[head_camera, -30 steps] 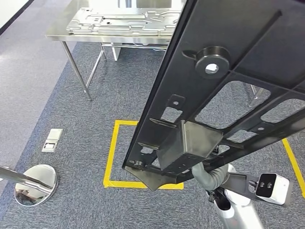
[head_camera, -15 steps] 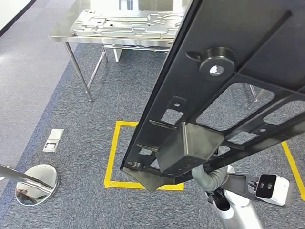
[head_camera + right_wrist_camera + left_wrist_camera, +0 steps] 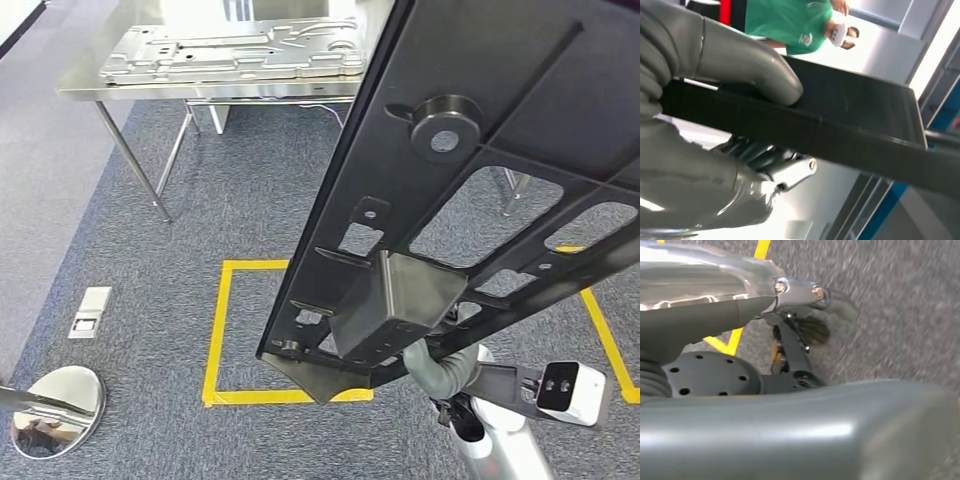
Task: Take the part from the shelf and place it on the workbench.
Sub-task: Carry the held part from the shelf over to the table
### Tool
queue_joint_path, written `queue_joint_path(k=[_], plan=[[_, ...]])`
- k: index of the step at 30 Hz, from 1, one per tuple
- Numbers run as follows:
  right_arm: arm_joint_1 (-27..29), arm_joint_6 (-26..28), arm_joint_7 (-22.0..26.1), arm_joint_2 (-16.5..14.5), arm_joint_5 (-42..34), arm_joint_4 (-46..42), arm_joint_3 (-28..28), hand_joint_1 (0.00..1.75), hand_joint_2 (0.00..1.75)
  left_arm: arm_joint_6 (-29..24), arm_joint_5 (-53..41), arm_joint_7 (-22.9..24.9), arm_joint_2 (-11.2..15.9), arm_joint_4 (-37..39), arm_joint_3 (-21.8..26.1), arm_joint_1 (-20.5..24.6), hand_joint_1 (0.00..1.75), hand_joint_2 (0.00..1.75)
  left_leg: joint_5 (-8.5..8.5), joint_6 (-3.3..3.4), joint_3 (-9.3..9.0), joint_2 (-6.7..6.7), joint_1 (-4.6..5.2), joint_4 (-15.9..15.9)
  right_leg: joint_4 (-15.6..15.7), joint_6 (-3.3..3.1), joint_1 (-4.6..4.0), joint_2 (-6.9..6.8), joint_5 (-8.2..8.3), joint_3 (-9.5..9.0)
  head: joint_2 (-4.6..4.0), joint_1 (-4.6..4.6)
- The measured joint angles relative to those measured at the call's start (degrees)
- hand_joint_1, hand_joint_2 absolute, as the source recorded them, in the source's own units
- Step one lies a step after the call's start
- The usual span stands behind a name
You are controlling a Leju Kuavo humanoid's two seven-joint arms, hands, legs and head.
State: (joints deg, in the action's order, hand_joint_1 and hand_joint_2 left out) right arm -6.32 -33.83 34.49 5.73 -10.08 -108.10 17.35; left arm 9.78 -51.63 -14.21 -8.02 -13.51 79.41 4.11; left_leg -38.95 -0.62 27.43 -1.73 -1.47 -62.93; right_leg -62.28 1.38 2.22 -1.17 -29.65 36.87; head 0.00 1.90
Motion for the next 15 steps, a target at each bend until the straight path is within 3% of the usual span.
queue_joint_path(k=[2, 3, 4, 5, 7, 9, 13, 15], plan=[[-0.04, 0.17, 0.31, -0.03, 0.71, -0.03, 0.00, 1.75, 1.75, 0.02, 0.00, 0.01, 0.00, 0.00, 0.00, -0.05, 0.00, 1.75, -3.14, 0.13, 4.49, 0.81, 0.04, -7.93, 0.00, -0.29, -0.13, 0.54, -0.15, -0.06, 0.00, 0.01], [-0.02, 0.27, 0.49, -0.04, 1.10, -0.03, 0.01, 1.75, 1.75, 0.04, 0.00, 0.02, 0.00, 0.00, 0.00, -0.13, 0.00, 1.75, -3.71, 0.29, 6.54, 0.91, 0.10, -11.01, 0.00, -0.41, -0.25, 0.82, -0.23, -0.13, 0.00, 0.01], [0.01, 0.33, 0.64, -0.04, 1.40, -0.03, 0.01, 1.75, 1.75, 0.04, 0.00, 0.03, 0.00, 0.00, 0.00, -0.21, 0.00, 1.75, -3.14, 0.58, 7.84, 0.97, 0.21, -12.32, 0.00, -0.52, -0.38, 1.09, -0.32, -0.27, 0.00, 0.01], [0.01, 0.36, 0.74, -0.04, 1.57, -0.04, 0.02, 1.75, 1.75, 0.04, 0.00, 0.04, 0.00, 0.00, 0.00, -0.26, 0.00, 1.75, -1.52, 0.98, 8.19, 1.02, 0.36, -11.56, 0.00, -0.60, -0.51, 1.34, -0.40, -0.46, 0.00, 0.01], [-0.04, 0.39, 0.85, -0.04, 1.72, -0.13, 0.01, 1.75, 1.75, 0.04, 0.00, 0.07, 0.04, -0.01, 0.00, -0.27, 0.00, 1.75, 3.52, 2.21, 6.69, 1.38, 0.90, -5.40, 0.05, -0.72, -0.69, 1.70, -0.58, -0.94, 0.00, 0.00], [-0.10, 0.40, 0.90, -0.05, 1.81, -0.26, 0.01, 1.75, 1.75, 0.04, -0.01, 0.10, 0.11, -0.01, 0.00, -0.25, 0.00, 1.75, 6.56, 3.19, 5.20, 1.90, 1.50, -0.16, 0.14, -0.56, -0.79, 1.98, -0.63, -1.09, 0.00, 0.00], [-0.10, 0.40, 0.95, -0.07, 1.80, -0.40, 0.02, 1.75, 1.75, 0.02, 0.04, 0.23, 0.12, 0.00, 0.00, -0.16, 0.00, 1.75, 6.77, 3.36, 4.58, 1.99, 1.66, 2.28, 0.50, 0.66, -0.75, 2.06, -0.38, -0.90, 0.00, -0.02], [-0.21, 0.38, 1.03, -0.07, 1.74, -0.43, 0.04, 1.75, 1.75, -0.04, 0.11, 0.31, 0.11, 0.00, 0.01, -0.18, 0.00, 1.75, 7.38, 3.42, 4.25, 1.76, 1.32, 3.26, -1.63, 1.06, -0.84, 1.89, -2.16, -0.08, 0.00, -0.05]])
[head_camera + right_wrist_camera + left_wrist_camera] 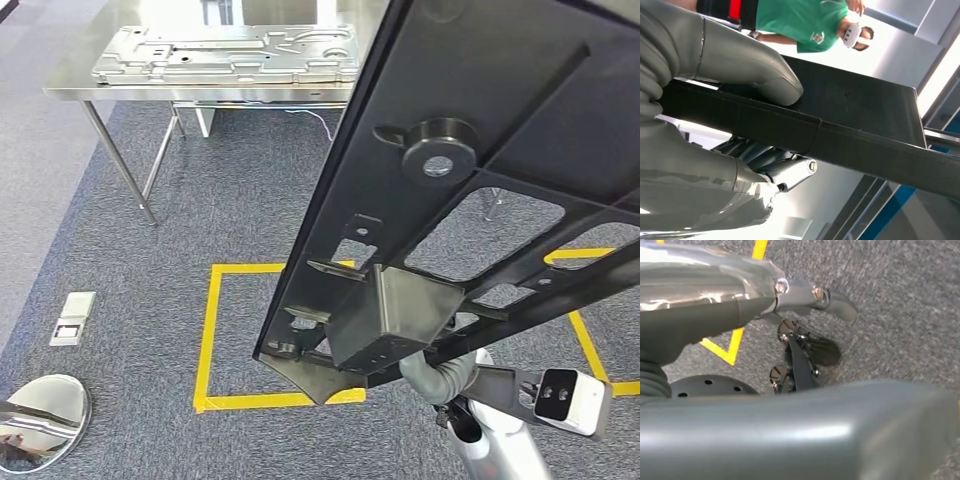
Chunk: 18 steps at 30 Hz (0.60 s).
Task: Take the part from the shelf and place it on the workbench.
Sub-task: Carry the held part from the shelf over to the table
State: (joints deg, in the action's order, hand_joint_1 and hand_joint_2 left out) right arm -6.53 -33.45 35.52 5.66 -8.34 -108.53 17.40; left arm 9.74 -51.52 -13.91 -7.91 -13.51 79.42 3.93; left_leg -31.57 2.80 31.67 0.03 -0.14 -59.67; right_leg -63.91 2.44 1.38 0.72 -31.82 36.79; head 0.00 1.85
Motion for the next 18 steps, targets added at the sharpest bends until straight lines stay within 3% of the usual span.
queue_joint_path(k=[3, 4, 5, 6, 8, 10, 18], plan=[[0.10, -0.07, 0.04, 0.02, -0.02, 0.08, 0.05, 1.75, 1.75, -0.07, 0.14, 0.09, -0.09, 0.00, 0.07, -0.06, 0.00, 1.75, 0.23, 0.17, -0.05, -0.33, 0.10, 0.21, -9.35, 0.21, -0.06, -0.11, -4.74, 3.89, 0.00, -0.01], [0.19, -0.10, 0.04, 0.02, -0.01, 0.11, 0.07, 1.75, 1.75, -0.08, 0.18, 0.11, -0.13, 0.00, 0.10, -0.08, 0.00, 1.75, 0.22, 0.18, -0.06, -0.42, 0.18, 0.20, -11.44, 0.27, -0.08, -0.11, -5.27, 4.69, 0.00, -0.01], [0.24, -0.15, 0.05, 0.02, -0.01, 0.12, 0.09, 1.75, 1.75, -0.09, 0.21, 0.11, -0.13, 0.00, 0.11, -0.07, 0.00, 1.75, 0.22, 0.18, -0.08, -0.47, 0.25, 0.19, -11.38, 0.30, -0.11, -0.12, -4.65, 4.50, 0.00, -0.01], [0.26, -0.16, 0.05, 0.02, -0.01, 0.13, 0.11, 1.75, 1.75, -0.09, 0.30, 0.11, -0.13, 0.00, 0.13, -0.05, 0.00, 1.75, 0.18, 0.19, -0.16, -0.50, 0.30, 0.18, -9.26, 0.27, -0.14, -0.14, -3.13, 3.31, 0.00, -0.01], [0.21, -0.19, 0.08, 0.02, 0.01, 0.13, 0.15, 1.75, 1.75, -0.03, 0.66, 0.10, -0.17, 0.00, 0.16, 0.01, 0.00, 1.75, -0.02, 0.05, -0.32, -0.50, 0.46, 0.10, -1.76, -0.11, -0.33, -0.39, 0.46, -0.54, 0.00, -0.01], [0.12, -0.22, 0.11, 0.01, 0.01, 0.10, 0.20, 1.75, 1.75, 0.09, 1.06, 0.08, -0.25, 0.00, 0.23, 0.04, 0.00, 1.75, -0.28, -0.19, -0.20, -0.49, 0.67, -0.16, 3.08, -0.66, -0.51, -0.65, 1.74, -2.82, 0.00, -0.01], [0.14, -0.29, 0.17, 0.04, -0.01, 0.06, 0.20, 1.75, 1.75, 0.36, 1.26, 0.07, -0.33, 0.00, 0.88, 0.16, 0.00, 1.75, -0.21, -0.15, -0.38, -0.48, 0.79, 0.23, 3.91, -1.02, -0.61, -0.58, 1.49, -3.05, 0.00, -0.01]])
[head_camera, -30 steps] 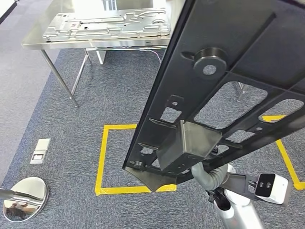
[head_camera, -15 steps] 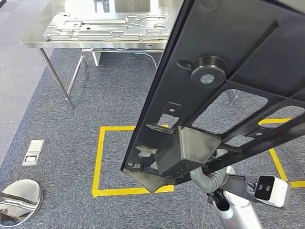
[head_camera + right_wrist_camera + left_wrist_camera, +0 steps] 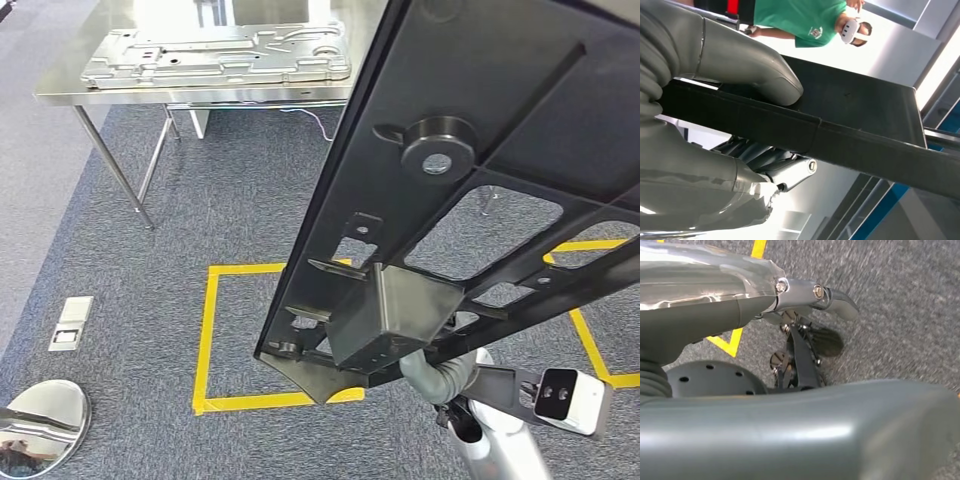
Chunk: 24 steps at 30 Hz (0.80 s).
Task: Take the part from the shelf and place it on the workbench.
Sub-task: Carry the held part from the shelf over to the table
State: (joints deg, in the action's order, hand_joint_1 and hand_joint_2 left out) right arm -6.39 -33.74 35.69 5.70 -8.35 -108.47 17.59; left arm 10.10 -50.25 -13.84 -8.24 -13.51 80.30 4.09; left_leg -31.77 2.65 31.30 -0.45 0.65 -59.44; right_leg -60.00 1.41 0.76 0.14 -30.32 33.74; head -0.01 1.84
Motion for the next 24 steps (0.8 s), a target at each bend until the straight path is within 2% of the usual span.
queue_joint_path(k=[6, 9, 11, 12, 14, 15, 16, 17, 19, 20, 21, 22, 24], plan=[[-0.06, -0.13, 0.00, 0.05, -0.04, 0.02, 0.00, 1.75, 1.75, 0.01, 0.01, -0.04, 0.00, 0.00, 0.25, 0.00, 0.00, 1.75, 0.11, -0.33, -0.01, 0.00, 0.00, 0.12, -0.04, -0.15, -0.01, -0.03, -0.06, -0.04, 0.01, 0.00], [-0.20, -0.25, 0.01, 0.07, -0.10, -0.02, -0.01, 1.75, 1.75, 0.04, 0.01, -0.06, -0.02, 0.00, 0.28, 0.02, 0.00, 1.75, 0.57, 0.40, -0.39, -0.03, 0.09, 0.80, 0.62, 0.36, 0.29, -0.11, 0.34, -0.39, 0.00, 0.03], [-0.40, -0.40, 0.05, 0.11, -0.22, -0.01, -0.04, 1.75, 1.75, 0.09, 0.01, -0.11, -0.10, 0.00, 0.29, 0.10, 0.00, 1.75, 1.44, 0.95, -1.17, -0.19, -0.15, 2.42, -0.13, 0.74, 0.30, -0.09, -0.40, -0.14, 0.00, 0.03], [-0.50, -0.51, 0.07, 0.15, -0.29, 0.02, -0.07, 1.75, 1.75, 0.12, 0.08, -0.14, -0.14, 0.00, 0.30, 0.13, 0.00, 1.75, 1.76, 1.06, -1.47, -0.28, -0.35, 3.03, -2.16, 0.85, 0.30, -0.07, -1.66, 0.79, 0.00, 0.00], [-0.56, -0.68, 0.11, 0.31, -0.40, 0.13, -0.13, 1.75, 1.75, 0.18, 0.39, -0.19, -0.15, 0.00, 0.35, 0.15, 0.00, 1.75, 1.75, 1.11, -1.56, -0.38, -0.42, 3.21, -9.09, 1.19, 0.43, -0.05, -4.86, 4.24, 0.00, -0.02], [-0.53, -0.75, 0.11, 0.41, -0.44, 0.22, -0.16, 1.75, 1.75, 0.20, 0.56, -0.21, -0.15, 0.00, 0.40, 0.12, 0.00, 1.75, 1.66, 1.06, -1.60, -0.39, -0.47, 3.18, -12.26, 1.42, 0.55, -0.06, -5.75, 5.88, 0.00, -0.02], [-0.50, -0.81, 0.11, 0.50, -0.49, 0.34, -0.20, 1.75, 1.75, 0.22, 0.67, -0.21, -0.16, 0.00, 0.44, 0.10, 0.00, 1.75, 1.53, 0.91, -1.69, -0.39, -0.59, 3.14, -13.67, 1.70, 0.69, -0.08, -5.55, 6.70, 0.00, -0.02], [-0.53, -0.86, 0.12, 0.57, -0.52, 0.44, -0.22, 1.75, 1.75, 0.24, 0.69, -0.22, -0.18, 0.00, 0.47, 0.08, 0.00, 1.75, 1.32, 0.64, -1.85, -0.36, -0.79, 3.03, -12.81, 2.02, 0.85, -0.11, -4.24, 6.41, -0.01, -0.02], [-0.66, -0.97, 0.15, 0.65, -0.59, 0.56, -0.25, 1.75, 1.75, 0.31, 0.69, -0.22, -0.21, -0.01, 0.51, 0.06, 0.00, 1.75, 0.45, -0.32, -2.22, -0.30, -1.30, 2.37, -6.25, 2.82, 1.23, -0.26, -0.41, 3.32, 0.00, -0.02], [-0.76, -1.04, 0.21, 0.68, -0.61, 0.64, -0.25, 1.75, 1.75, 0.33, 0.68, -0.23, -0.16, -0.01, 0.55, 0.09, 0.00, 1.75, -0.16, -0.90, -2.21, -0.27, -1.42, 1.71, -3.11, 2.97, 1.31, -0.31, 0.62, 1.86, 0.00, -0.11], [-0.79, -1.10, 0.28, 0.71, -0.64, 0.74, -0.26, 1.75, 1.75, 0.36, 0.67, -0.26, -0.11, -0.02, 0.57, 0.12, 0.00, 1.75, -0.67, -1.39, -2.08, -0.25, -1.39, 1.13, -1.25, 2.69, 1.33, -0.32, 0.89, 1.01, 0.01, -0.18], [-0.77, -1.15, 0.36, 0.75, -0.66, 0.85, -0.28, 1.75, 1.75, 0.41, 0.67, -0.29, -0.06, -0.02, 0.60, 0.16, 0.00, 1.75, -1.02, -1.72, -1.92, -0.24, -1.27, 0.72, -0.73, 2.21, 1.27, -0.30, 0.45, 0.80, 0.01, -0.22], [-0.72, -1.15, 0.48, 0.84, -0.73, 0.97, -0.34, 1.75, 1.75, 0.51, 0.66, -0.38, -0.03, -0.02, 0.62, 0.22, 0.00, 1.75, -1.30, -1.94, -1.83, -0.23, -1.16, 0.48, -0.90, 0.94, 1.23, -0.16, -0.03, 0.91, 0.00, -0.25]])
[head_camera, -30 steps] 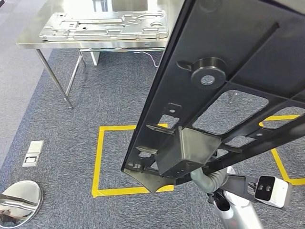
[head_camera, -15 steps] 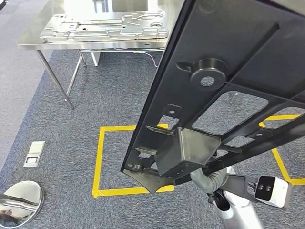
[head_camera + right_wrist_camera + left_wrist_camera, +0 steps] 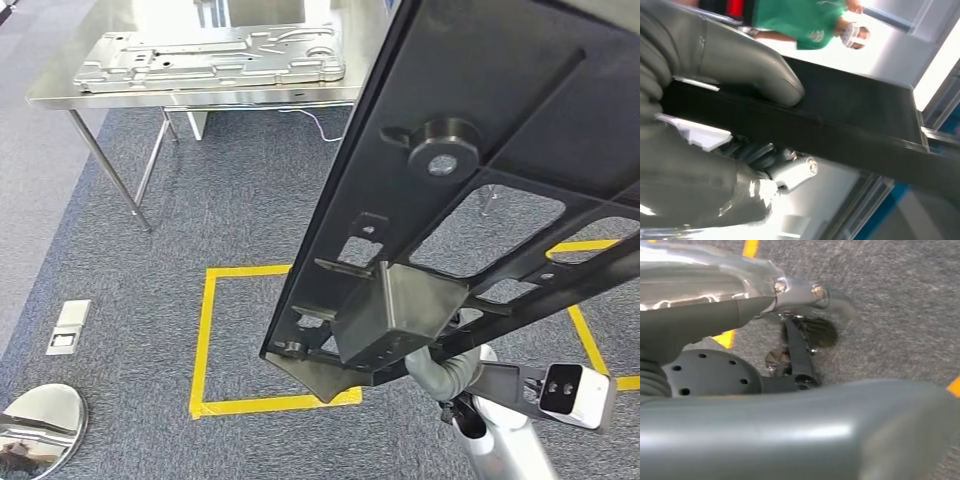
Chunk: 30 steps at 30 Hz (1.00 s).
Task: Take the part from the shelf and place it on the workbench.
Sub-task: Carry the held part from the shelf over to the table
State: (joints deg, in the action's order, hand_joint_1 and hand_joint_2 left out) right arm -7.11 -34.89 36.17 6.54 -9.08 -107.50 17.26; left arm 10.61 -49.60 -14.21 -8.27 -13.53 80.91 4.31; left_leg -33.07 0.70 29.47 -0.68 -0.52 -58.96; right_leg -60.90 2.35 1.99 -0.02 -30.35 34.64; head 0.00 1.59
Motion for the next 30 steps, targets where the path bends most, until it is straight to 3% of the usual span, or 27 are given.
queue_joint_path(k=[2, 3, 6, 7, 8, 10, 12, 15, 18, 21, 22, 23, 24, 26, 27, 30], plan=[[-0.13, 0.01, 0.05, 0.05, -0.04, -0.01, -0.03, 1.75, 1.75, 0.06, -0.01, -0.09, -0.01, 0.00, -0.01, 0.05, 0.00, 1.75, -0.97, -0.31, 0.49, 0.04, -0.14, -1.51, 0.01, -0.67, 0.10, 0.01, -0.29, -0.31, 0.00, 0.01], [-0.19, 0.00, 0.06, 0.05, -0.04, -0.01, -0.03, 1.75, 1.75, 0.08, -0.02, -0.13, 0.00, 0.00, -0.01, 0.07, 0.00, 1.75, -2.14, -0.53, 1.62, 0.05, -0.19, -3.82, 0.04, -0.98, 0.15, -0.03, -0.45, -0.54, 0.00, 0.01], [-0.23, -0.02, 0.09, 0.06, -0.04, -0.01, -0.03, 1.75, 1.75, 0.11, -0.02, -0.21, -0.01, 0.00, -0.01, -0.01, 0.00, 1.75, -5.77, -0.81, 8.15, 0.08, -0.19, -14.75, 0.05, -1.58, 0.02, -0.03, -1.02, -1.02, 0.00, 0.01], [-0.21, -0.02, 0.09, 0.06, -0.04, 0.00, -0.03, 1.75, 1.75, 0.11, -0.03, -0.21, -0.01, 0.00, -0.01, -0.10, 0.00, 1.75, -5.47, -0.68, 9.74, 0.10, -0.17, -16.62, 0.05, -1.68, -0.06, 0.06, -1.26, -1.28, 0.00, 0.01], [-0.20, -0.02, 0.10, 0.06, -0.04, 0.00, -0.03, 1.75, 1.75, 0.11, -0.03, -0.22, -0.01, 0.00, 0.00, -0.18, 0.00, 1.75, -3.97, -0.42, 10.32, 0.13, -0.11, -16.30, 0.05, -1.73, -0.14, 0.18, -1.53, -1.65, 0.00, 0.01], [-0.21, -0.05, 0.11, 0.06, -0.05, -0.01, -0.03, 1.75, 1.75, 0.11, -0.04, -0.23, 0.00, 0.00, 0.00, -0.25, 0.00, 1.75, 1.34, 0.60, 8.89, 0.26, 0.22, -10.26, 0.10, -1.78, -0.29, 0.35, -2.21, -2.65, 0.00, 0.01], [-0.24, -0.08, 0.14, 0.06, -0.05, 0.01, -0.03, 1.75, 1.75, 0.11, -0.04, -0.25, 0.08, 0.00, 0.01, -0.25, 0.00, 1.75, 4.66, 1.74, 7.20, 0.52, 0.81, -4.90, 0.21, -1.60, -0.32, 0.44, -2.72, -3.18, 0.00, 0.01], [-0.18, -0.10, 0.16, 0.06, -0.06, -0.02, -0.04, 1.75, 1.75, 0.10, -0.05, -0.33, 0.12, 0.00, 0.03, -0.25, 0.00, 1.75, 4.34, 2.58, 6.52, 0.68, 1.43, -2.85, 0.70, -0.67, -0.09, 0.50, -2.87, -3.21, 0.00, 0.03], [-0.36, -0.13, 0.19, 0.09, -0.07, -0.13, -0.14, 1.75, 1.75, 0.11, -0.05, -0.45, 0.10, 0.00, 0.04, -0.13, 0.00, 1.75, 3.92, 2.71, 4.87, 0.51, 0.93, -0.44, -1.00, 0.01, -0.28, 0.21, -4.18, -2.75, 0.00, -0.03], [-0.34, -0.20, 0.19, 0.13, -0.06, -0.05, -0.23, 1.75, 1.75, 0.15, -0.08, -0.45, 0.00, 0.00, 0.04, -0.15, 0.00, 1.75, 3.46, 2.88, 3.81, 0.48, 0.84, 0.05, -10.40, 0.11, -0.36, 0.19, -7.63, 2.63, 0.00, -0.08], [-0.24, -0.25, 0.18, 0.14, -0.06, -0.01, -0.25, 1.75, 1.75, 0.16, -0.08, -0.44, -0.03, 0.00, 0.04, -0.17, 0.00, 1.75, 3.18, 2.91, 3.48, 0.48, 0.89, 0.04, -12.70, 0.18, -0.39, 0.19, -7.80, 4.29, 0.00, -0.08], [-0.17, -0.31, 0.18, 0.15, -0.06, 0.03, -0.27, 1.75, 1.75, 0.16, -0.08, -0.43, -0.06, 0.00, 0.04, -0.19, 0.00, 1.75, 2.86, 2.89, 3.09, 0.48, 0.93, 0.03, -13.15, 0.23, -0.43, 0.19, -6.91, 5.08, 0.00, -0.08], [-0.14, -0.37, 0.18, 0.15, -0.06, 0.04, -0.27, 1.75, 1.75, 0.16, -0.08, -0.43, -0.06, 0.00, 0.04, -0.20, 0.00, 1.75, 2.51, 2.83, 2.58, 0.49, 0.96, 0.02, -11.45, 0.23, -0.47, 0.18, -4.97, 4.76, 0.00, -0.08], [-0.16, -0.44, 0.18, 0.15, -0.06, 0.04, -0.27, 1.75, 1.75, 0.16, -0.08, -0.44, -0.09, 0.00, 0.04, -0.22, 0.00, 1.75, 1.69, 2.51, 1.56, 0.49, 0.99, 0.00, -4.63, -0.15, -0.66, 0.08, -0.40, 2.17, 0.00, -0.05], [-0.19, -0.46, 0.18, 0.14, -0.06, 0.02, -0.27, 1.75, 1.75, 0.16, -0.08, -0.44, -0.13, 0.00, 0.04, -0.19, 0.00, 1.75, 1.33, 2.22, 1.31, 0.52, 1.02, -0.11, -1.65, -0.46, -0.83, 0.01, 0.86, 0.93, 0.00, -0.03], [-0.21, -0.48, 0.18, 0.13, -0.05, -0.04, -0.25, 1.75, 1.75, 0.16, -0.08, -0.43, -0.23, 0.00, 0.04, -0.10, 0.00, 1.75, 0.78, 1.30, 1.31, 0.44, 0.97, -0.23, 0.88, -1.34, -1.32, 0.06, 0.71, 0.00, 0.00, 0.04]])
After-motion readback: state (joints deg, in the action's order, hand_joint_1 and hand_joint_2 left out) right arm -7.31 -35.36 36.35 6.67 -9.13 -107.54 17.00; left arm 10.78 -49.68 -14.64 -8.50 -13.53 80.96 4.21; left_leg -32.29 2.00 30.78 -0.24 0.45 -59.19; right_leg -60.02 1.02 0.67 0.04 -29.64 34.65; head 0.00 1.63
